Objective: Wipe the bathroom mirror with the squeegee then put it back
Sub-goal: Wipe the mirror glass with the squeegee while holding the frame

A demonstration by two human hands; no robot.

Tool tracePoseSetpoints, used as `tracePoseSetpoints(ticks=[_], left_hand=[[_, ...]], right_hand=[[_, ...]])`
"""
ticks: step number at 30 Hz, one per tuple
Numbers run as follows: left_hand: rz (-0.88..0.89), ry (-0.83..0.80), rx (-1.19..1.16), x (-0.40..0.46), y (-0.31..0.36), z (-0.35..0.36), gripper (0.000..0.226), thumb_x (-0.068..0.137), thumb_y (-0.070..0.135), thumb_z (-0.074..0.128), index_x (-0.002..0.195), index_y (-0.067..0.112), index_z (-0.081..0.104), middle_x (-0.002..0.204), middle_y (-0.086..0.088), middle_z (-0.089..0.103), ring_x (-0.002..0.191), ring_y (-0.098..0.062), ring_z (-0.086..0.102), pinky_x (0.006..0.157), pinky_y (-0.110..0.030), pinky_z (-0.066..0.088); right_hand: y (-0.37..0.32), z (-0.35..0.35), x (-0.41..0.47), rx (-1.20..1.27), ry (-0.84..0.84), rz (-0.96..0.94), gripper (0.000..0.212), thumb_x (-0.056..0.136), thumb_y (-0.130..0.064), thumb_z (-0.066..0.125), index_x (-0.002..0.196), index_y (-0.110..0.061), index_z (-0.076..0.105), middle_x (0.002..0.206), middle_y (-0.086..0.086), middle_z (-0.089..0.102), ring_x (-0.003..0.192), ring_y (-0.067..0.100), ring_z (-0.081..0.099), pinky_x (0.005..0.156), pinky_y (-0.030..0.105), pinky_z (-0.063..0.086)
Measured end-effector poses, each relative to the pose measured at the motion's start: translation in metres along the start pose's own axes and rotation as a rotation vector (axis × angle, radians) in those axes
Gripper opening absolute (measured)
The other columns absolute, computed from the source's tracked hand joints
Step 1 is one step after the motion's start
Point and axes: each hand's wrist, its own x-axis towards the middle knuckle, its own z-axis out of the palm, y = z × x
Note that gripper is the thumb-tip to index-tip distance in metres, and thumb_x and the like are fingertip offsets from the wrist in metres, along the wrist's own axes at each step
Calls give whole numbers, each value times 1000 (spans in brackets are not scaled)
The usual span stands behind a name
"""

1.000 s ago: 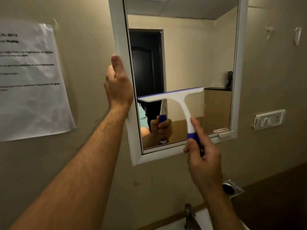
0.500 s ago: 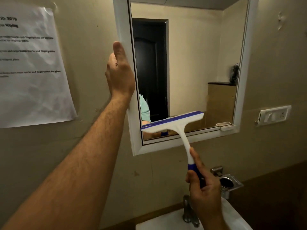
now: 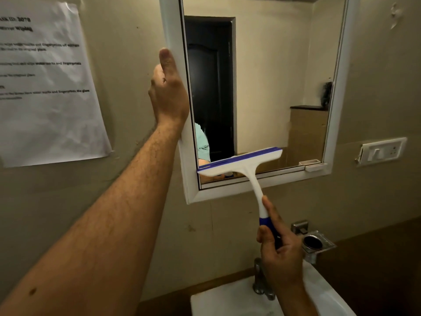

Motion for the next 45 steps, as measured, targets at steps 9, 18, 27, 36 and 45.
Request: tracePoseSetpoints(ticks=[9, 18, 27, 36, 45], left_hand=[[-14, 20, -22, -1, 1, 1, 39, 102, 47, 22, 75, 32, 45, 67, 8, 43, 57, -1, 41, 49, -6, 36], [-14, 11, -3, -7, 5, -1, 50, 103, 45, 19, 125, 16, 54, 70, 19, 41, 58, 15, 47, 55, 0, 35], [-22, 22, 2, -3, 2, -1, 59, 102, 49, 19, 118, 10, 59, 69, 11, 48, 63, 1, 47, 61, -18, 37], [-44, 14, 8, -9, 10, -3, 37, 103, 47, 20, 78, 35, 44, 73, 15, 45, 64, 4, 42, 54, -1, 35], [-30, 10, -13, -9, 8, -5, 56, 102, 51, 17, 124, 18, 57, 103, 6, 60, 93, -7, 54, 84, -20, 35]], right_hand=[[-20, 9, 7, 31, 35, -8, 56, 95, -15, 48, 136, -54, 42, 73, 1, 52, 55, 8, 50, 45, 14, 43], [-1, -6, -17, -41, -27, 44, 63, 92, -17, 53, 124, -70, 42, 83, -9, 62, 51, 13, 50, 47, 25, 49], [-9, 2, -5, -18, 26, 3, 66, 95, -4, 52, 129, -61, 45, 80, 2, 59, 62, 5, 55, 52, 17, 49], [-22, -15, 18, -32, 70, -17, 57, 95, -19, 49, 131, -62, 42, 71, 11, 52, 52, 12, 47, 46, 27, 44], [-14, -6, -2, 30, -33, 69, 63, 95, -5, 53, 128, -59, 50, 86, -19, 66, 65, 9, 57, 56, 22, 48]])
